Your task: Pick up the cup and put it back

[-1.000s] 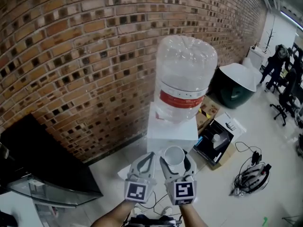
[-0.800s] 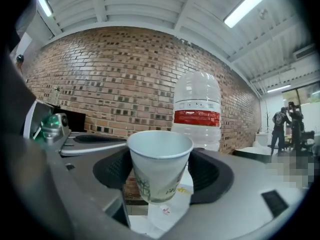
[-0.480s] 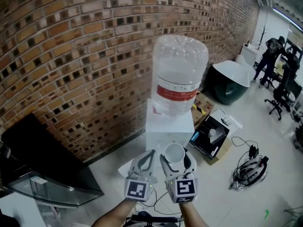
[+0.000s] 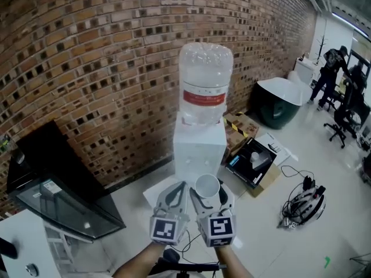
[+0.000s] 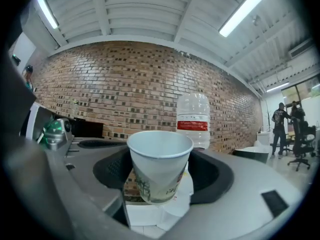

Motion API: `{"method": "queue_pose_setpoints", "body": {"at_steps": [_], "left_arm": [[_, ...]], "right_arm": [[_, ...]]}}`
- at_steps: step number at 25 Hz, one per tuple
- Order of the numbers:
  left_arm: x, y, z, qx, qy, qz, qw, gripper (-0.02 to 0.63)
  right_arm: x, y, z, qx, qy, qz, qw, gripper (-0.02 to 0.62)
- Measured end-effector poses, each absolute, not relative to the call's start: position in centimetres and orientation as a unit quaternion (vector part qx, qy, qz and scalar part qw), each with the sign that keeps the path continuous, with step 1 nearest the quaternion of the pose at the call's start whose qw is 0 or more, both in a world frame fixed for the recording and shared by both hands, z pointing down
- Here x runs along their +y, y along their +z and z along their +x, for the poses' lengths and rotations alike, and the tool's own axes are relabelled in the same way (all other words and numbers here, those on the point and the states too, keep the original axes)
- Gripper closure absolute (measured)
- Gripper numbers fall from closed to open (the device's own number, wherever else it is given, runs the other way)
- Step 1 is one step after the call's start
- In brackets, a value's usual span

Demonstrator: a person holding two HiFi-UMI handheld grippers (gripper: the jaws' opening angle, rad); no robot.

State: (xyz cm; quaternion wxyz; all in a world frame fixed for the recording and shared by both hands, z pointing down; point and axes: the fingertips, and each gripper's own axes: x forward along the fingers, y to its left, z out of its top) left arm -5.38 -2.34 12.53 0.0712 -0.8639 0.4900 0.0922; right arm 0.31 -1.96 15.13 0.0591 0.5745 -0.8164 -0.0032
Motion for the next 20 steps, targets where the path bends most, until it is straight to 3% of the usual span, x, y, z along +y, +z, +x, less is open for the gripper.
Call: {"method": "queue_pose_setpoints", "body": {"at_steps": [8, 20], "left_arm": [[7.2, 12.4, -4.9, 0.506, 0.080, -0.857, 0.056, 0.611], [11.8, 11.0, -6.2, 0.484, 0.081, -0.869, 0.063, 0.611]], "right_arm": [[8.0, 14.9, 2.0, -0.820, 0.001, 0.569, 0.061, 0.245], [11.7, 13.8, 0.3, -0.815, -0.002, 0.577, 0.047, 0.245]]}}
